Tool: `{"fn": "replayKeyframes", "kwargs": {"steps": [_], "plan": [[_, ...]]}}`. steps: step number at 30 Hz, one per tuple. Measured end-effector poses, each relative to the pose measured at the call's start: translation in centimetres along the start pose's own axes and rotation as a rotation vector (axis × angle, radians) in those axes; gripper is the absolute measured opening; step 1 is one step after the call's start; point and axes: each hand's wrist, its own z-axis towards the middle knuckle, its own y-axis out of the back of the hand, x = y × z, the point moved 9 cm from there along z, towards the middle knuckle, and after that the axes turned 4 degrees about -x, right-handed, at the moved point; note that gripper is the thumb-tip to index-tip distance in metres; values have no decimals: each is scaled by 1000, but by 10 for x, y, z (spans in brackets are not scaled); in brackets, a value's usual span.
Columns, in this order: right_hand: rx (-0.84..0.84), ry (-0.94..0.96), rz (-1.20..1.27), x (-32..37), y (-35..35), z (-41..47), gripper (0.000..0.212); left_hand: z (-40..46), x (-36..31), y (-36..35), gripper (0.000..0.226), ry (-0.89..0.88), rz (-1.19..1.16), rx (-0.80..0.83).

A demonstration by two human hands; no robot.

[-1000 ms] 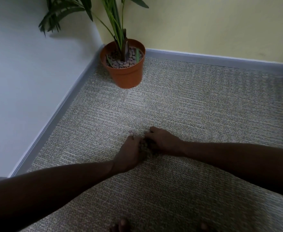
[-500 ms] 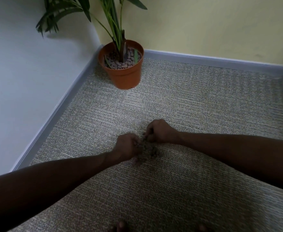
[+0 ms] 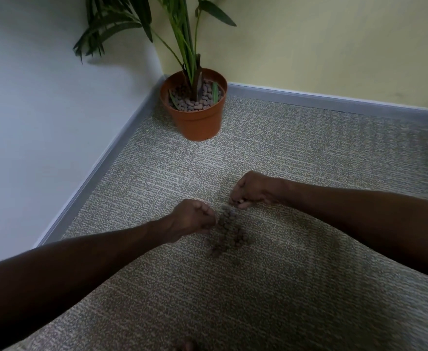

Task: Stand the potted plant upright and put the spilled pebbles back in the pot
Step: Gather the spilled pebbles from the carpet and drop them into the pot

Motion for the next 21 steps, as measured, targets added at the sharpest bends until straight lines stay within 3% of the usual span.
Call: {"fn": "replayKeyframes", "kwargs": {"steps": [10, 15, 17, 21], "plan": [[82, -78, 111, 16, 7, 10, 15, 13, -29, 12, 15, 6, -211, -28], [47, -31, 225, 72, 56, 31, 16, 38, -85, 52, 21, -37, -384, -101], [60, 17, 320, 105, 74, 36, 5, 51, -112, 75, 23, -57, -461, -135], [-54, 101, 523, 165, 110, 52, 5, 75, -173, 119, 5, -155, -601, -189]]}}
